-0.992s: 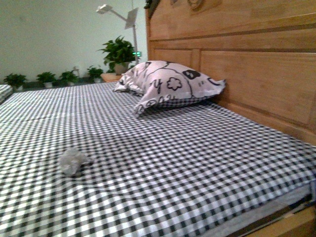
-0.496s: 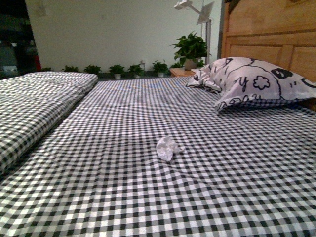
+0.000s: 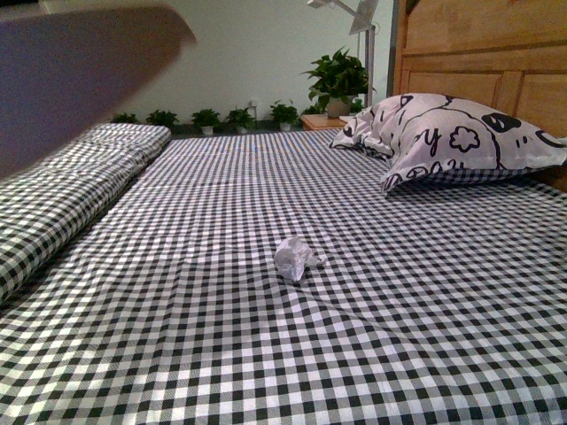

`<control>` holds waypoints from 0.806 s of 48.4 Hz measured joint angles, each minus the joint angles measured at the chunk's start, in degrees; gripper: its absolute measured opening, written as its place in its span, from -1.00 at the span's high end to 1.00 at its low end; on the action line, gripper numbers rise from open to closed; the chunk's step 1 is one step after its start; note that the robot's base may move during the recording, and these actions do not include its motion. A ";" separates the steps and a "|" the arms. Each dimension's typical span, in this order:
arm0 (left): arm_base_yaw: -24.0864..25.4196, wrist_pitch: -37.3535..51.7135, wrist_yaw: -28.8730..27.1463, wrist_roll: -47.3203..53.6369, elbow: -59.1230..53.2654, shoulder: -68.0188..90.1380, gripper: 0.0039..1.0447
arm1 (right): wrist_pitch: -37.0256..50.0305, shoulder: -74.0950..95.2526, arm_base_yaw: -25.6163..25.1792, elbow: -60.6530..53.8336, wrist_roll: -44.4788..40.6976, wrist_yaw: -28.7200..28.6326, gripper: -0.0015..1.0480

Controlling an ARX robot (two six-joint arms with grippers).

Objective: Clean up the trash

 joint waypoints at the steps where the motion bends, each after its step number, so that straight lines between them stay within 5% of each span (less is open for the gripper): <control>1: 1.51 -0.46 2.40 1.68 0.35 1.73 0.47 | 0.00 0.00 -0.02 0.00 0.00 0.04 0.61; 6: 6.27 -0.42 9.07 11.50 4.20 8.87 0.47 | 0.00 0.00 -0.04 0.00 -0.02 -0.04 0.61; 18: 7.34 7.28 6.32 25.92 8.17 21.84 0.47 | 0.00 0.00 -0.04 0.00 0.00 -0.02 0.61; 39: -3.06 33.20 -4.02 45.18 11.72 43.43 0.47 | 0.00 0.00 -0.04 0.00 -0.02 -0.02 0.61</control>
